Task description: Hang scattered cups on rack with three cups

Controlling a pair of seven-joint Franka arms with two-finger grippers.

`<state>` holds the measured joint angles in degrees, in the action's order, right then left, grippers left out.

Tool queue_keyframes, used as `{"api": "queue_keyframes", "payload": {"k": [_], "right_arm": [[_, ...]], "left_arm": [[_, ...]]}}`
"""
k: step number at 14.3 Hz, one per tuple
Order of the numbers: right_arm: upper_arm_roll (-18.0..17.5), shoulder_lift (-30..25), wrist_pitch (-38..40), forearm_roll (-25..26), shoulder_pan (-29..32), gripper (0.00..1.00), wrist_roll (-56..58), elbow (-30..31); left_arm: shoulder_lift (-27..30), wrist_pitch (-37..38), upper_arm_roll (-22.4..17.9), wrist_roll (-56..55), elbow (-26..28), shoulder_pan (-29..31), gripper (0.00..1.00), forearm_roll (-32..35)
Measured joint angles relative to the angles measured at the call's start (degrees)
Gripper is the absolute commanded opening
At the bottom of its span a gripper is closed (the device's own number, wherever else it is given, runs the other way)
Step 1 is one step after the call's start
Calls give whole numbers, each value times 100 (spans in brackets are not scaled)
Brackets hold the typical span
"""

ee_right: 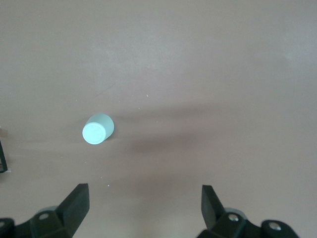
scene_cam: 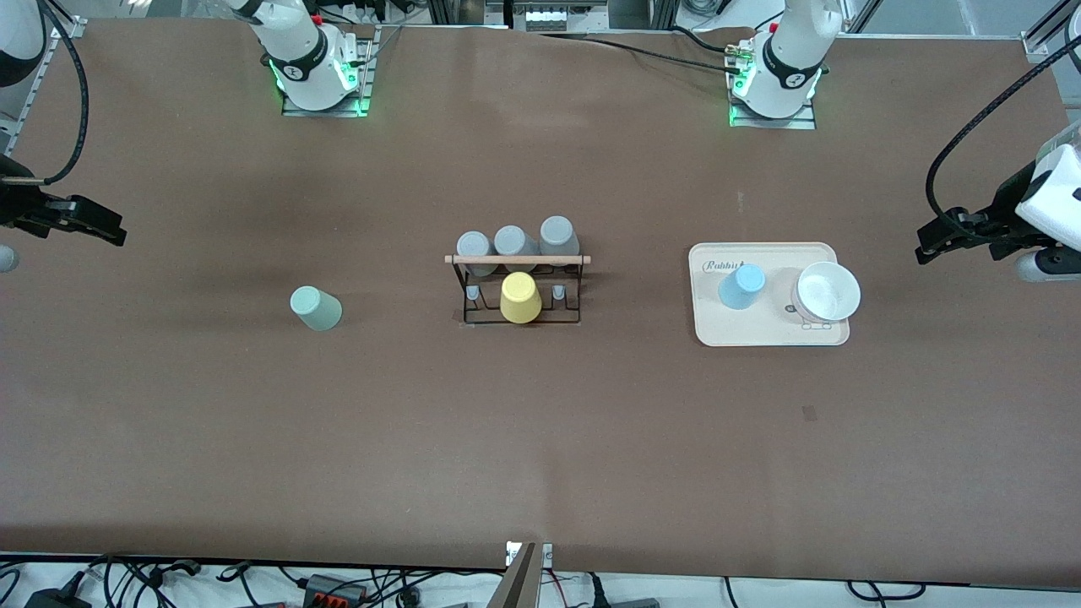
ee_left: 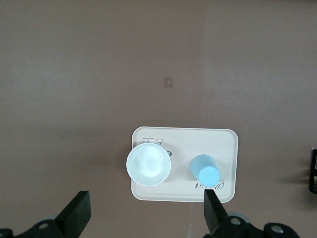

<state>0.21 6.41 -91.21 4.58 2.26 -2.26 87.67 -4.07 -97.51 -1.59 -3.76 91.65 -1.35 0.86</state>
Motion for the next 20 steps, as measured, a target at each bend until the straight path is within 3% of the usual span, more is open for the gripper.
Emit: {"api": "queue_keyframes", "payload": {"k": [8, 13, 20], "right_arm": [[-1, 0, 38, -1, -2, 100, 0, 0], [-11, -41, 119, -18, -19, 100, 0, 89], [-15, -722, -218, -23, -22, 100, 0, 1109]], "left_arm": [[0, 145, 18, 7, 0, -28, 100, 0], [-64, 235, 229, 10, 15, -144, 100, 0], [-1007, 239, 251, 523, 85, -462, 100, -3]]}}
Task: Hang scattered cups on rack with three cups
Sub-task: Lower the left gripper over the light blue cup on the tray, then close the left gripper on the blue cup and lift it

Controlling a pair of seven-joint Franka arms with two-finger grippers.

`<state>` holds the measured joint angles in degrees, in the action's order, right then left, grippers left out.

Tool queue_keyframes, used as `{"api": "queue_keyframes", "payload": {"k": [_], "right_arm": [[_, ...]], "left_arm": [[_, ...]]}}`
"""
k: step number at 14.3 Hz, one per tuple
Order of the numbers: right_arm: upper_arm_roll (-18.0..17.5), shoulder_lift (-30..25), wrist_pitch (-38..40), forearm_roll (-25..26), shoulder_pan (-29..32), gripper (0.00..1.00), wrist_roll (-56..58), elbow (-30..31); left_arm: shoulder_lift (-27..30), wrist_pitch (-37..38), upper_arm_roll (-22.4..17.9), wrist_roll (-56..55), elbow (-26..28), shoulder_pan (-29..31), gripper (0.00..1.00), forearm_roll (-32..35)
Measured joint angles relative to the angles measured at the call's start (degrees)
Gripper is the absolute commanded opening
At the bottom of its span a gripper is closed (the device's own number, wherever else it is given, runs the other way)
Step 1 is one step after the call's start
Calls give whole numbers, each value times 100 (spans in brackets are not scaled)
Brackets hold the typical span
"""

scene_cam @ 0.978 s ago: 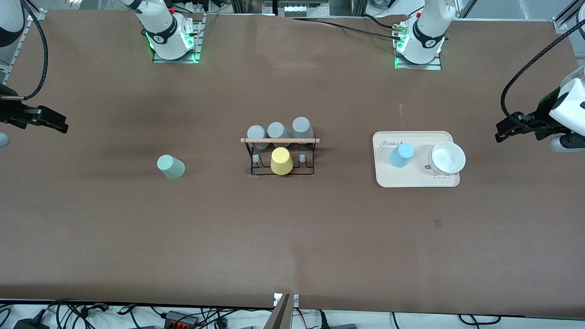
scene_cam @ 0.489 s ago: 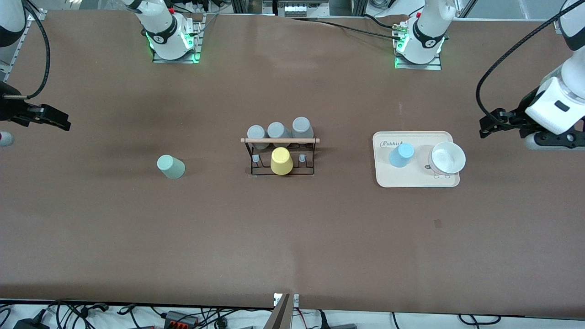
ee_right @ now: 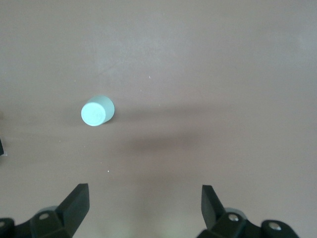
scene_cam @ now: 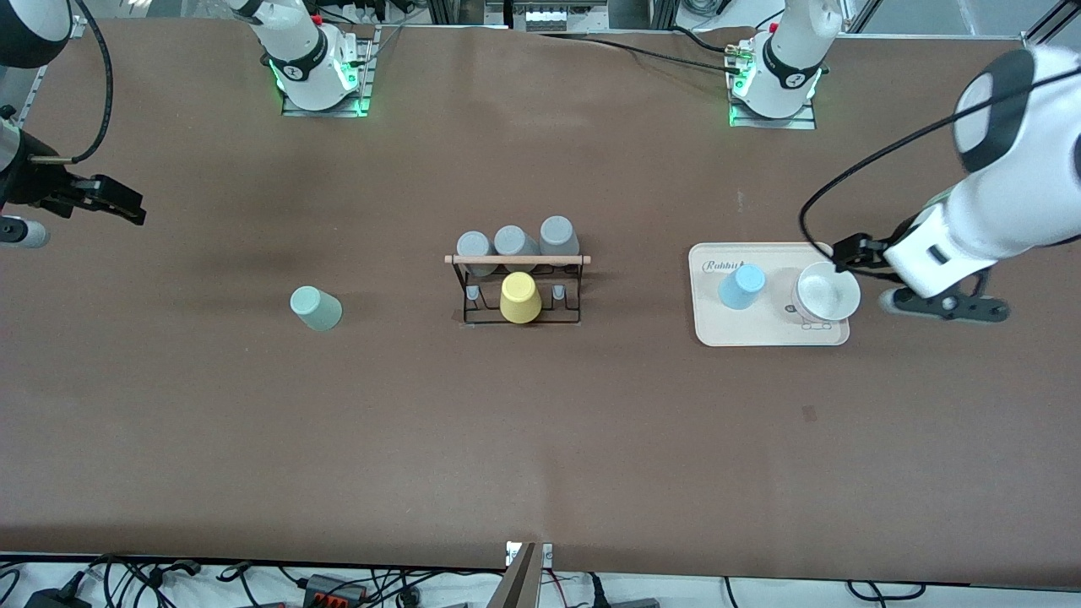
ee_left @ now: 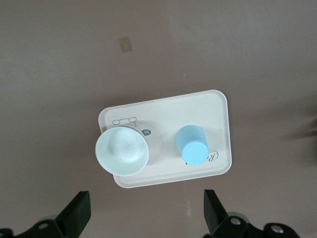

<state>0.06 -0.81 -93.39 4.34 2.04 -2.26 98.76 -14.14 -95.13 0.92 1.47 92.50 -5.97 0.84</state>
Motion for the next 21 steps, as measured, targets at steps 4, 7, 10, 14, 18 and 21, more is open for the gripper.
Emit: {"api": "queue_keyframes", "payload": {"k": [4, 7, 10, 14, 18, 21], "right_arm": [[-9, -56, 0, 0, -5, 100, 0, 101], [-11, -50, 0, -1, -6, 100, 0, 145], [-13, -44, 29, -1, -9, 100, 0, 233], [-27, 35, 256, -3, -132, 100, 0, 280], [-30, 155, 433, -3, -233, 100, 0, 279], [-32, 217, 567, -2, -319, 100, 52, 278]], "left_arm": [[-938, -223, 14, 0, 132, -158, 100, -479], [-1287, -1062, 21, -37, 584, -302, 100, -529], [-1255, -1826, 48, -60, 1228, -365, 100, -533], [-949, -1863, 54, -576, 1600, -364, 100, -534], [-621, -2053, 89, -897, 2042, -396, 100, -534], [-459, -2784, 123, -910, 2649, -398, 100, -534]]}}
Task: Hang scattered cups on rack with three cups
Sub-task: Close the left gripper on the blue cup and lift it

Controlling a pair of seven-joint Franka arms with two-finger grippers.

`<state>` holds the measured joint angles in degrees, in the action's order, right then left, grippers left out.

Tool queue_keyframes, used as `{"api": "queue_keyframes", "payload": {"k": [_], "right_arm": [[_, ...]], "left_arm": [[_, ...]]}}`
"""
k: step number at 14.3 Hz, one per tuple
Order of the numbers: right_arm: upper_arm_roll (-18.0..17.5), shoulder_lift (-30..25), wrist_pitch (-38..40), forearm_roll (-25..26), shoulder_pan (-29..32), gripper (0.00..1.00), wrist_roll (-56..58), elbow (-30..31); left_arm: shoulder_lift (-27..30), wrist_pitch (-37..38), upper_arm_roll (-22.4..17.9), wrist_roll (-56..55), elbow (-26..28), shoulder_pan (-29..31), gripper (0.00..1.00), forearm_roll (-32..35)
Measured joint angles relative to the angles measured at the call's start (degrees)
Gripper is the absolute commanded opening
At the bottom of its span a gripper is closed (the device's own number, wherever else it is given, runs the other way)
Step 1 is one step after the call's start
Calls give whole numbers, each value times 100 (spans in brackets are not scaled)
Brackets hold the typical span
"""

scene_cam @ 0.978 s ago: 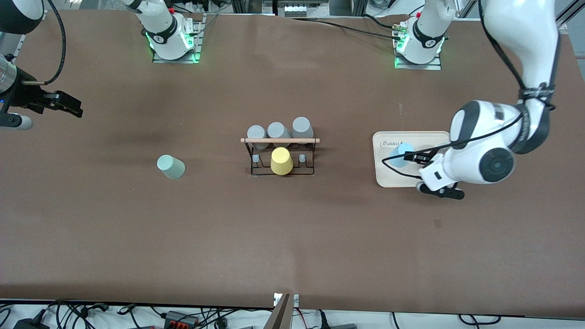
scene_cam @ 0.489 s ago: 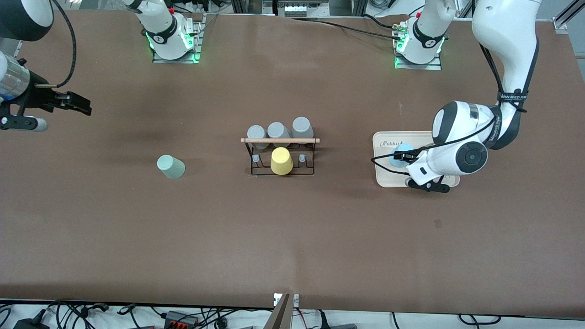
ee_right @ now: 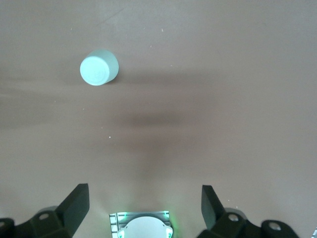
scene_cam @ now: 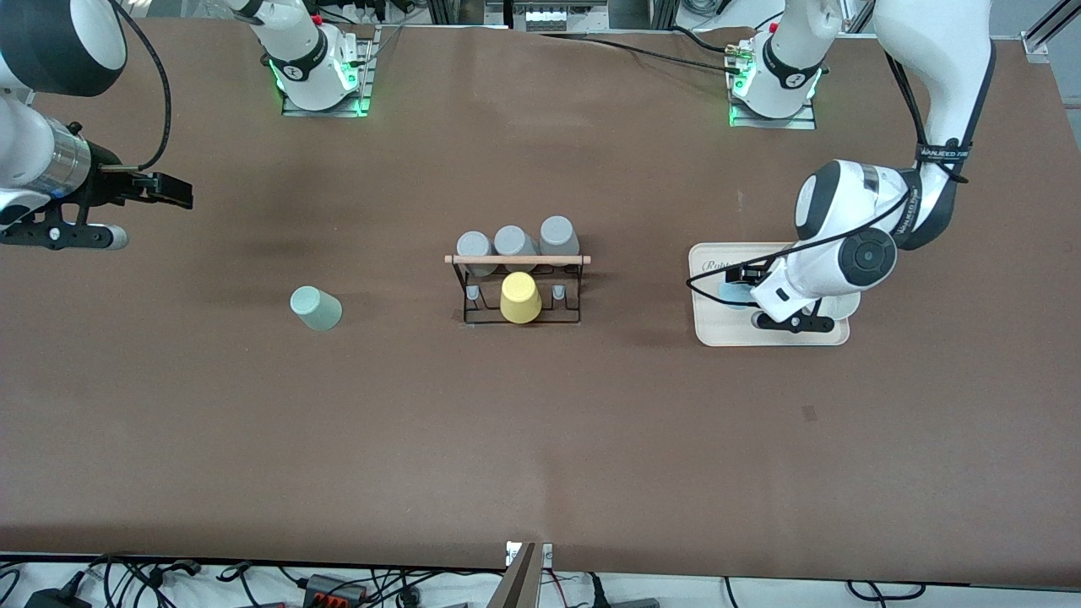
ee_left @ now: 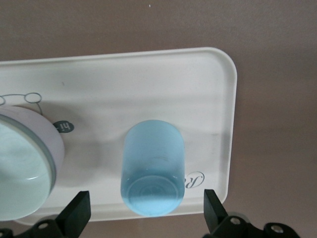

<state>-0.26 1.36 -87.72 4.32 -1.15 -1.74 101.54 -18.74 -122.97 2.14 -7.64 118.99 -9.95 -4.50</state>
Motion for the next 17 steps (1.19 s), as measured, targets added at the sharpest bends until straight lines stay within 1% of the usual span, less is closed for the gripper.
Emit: {"api": "queue_keyframes", "payload": {"k": [3, 11, 12, 15, 17], "right_arm": [[-14, 36, 52, 6, -314, 100, -15, 0], [25, 52, -58, 9, -341, 100, -20, 1], [26, 55, -80, 8, -341, 100, -20, 1], [29, 58, -152, 8, -335, 100, -20, 5], [45, 58, -217, 7, -331, 100, -20, 54]], "left_arm": [[24, -376, 48, -9, 355, -12, 100, 0], [-30, -645, 70, -14, 461, -45, 100, 8], [-67, -678, 70, -14, 462, -45, 99, 9], [-138, -730, 69, -14, 463, -45, 90, 9], [-143, -743, 69, -14, 462, -45, 87, 9]]}}
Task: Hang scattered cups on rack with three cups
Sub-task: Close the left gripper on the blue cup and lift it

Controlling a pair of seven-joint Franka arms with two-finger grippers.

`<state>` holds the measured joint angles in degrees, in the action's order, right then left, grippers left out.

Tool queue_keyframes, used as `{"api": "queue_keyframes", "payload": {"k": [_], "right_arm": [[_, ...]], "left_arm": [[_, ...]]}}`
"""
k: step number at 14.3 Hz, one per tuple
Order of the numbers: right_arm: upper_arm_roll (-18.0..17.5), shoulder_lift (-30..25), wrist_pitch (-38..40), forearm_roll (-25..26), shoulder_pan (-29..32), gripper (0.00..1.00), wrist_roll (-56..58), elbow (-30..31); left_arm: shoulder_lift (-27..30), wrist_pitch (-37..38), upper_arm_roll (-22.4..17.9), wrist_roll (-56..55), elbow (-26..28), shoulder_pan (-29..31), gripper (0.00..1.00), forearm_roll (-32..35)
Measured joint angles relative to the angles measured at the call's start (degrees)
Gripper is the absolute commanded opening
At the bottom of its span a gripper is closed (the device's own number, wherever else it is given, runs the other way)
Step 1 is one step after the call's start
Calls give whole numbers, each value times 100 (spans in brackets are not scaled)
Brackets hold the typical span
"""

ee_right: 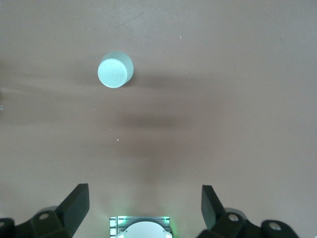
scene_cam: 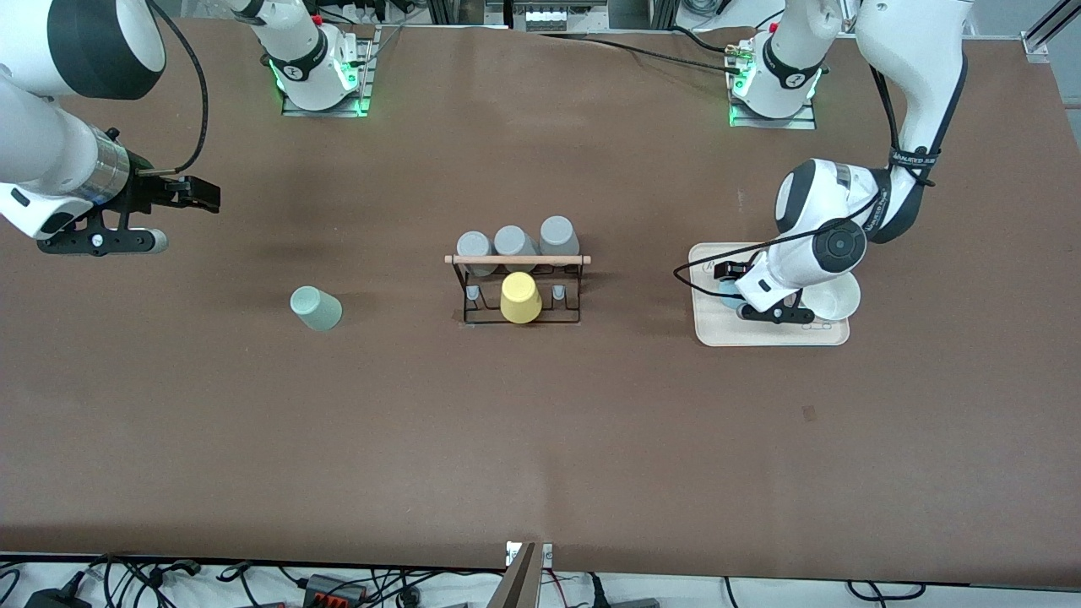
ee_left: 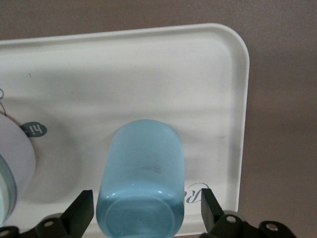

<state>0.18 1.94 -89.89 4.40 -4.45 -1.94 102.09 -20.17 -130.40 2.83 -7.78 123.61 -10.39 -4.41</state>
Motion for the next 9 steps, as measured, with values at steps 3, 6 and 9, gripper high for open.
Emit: {"api": "queue_keyframes", "payload": {"k": [3, 6, 9], "right_arm": [[21, -1, -110, -1, 39, 100, 0, 150], [27, -3, -129, -2, 49, 100, 0, 172], [43, -4, -130, -5, 78, 100, 0, 182]], "left_arm": [[0, -20, -13, 0, -21, 5, 71, 0], [2, -21, -21, 0, -43, 7, 40, 0], [2, -21, -34, 0, -73, 9, 29, 0]]}}
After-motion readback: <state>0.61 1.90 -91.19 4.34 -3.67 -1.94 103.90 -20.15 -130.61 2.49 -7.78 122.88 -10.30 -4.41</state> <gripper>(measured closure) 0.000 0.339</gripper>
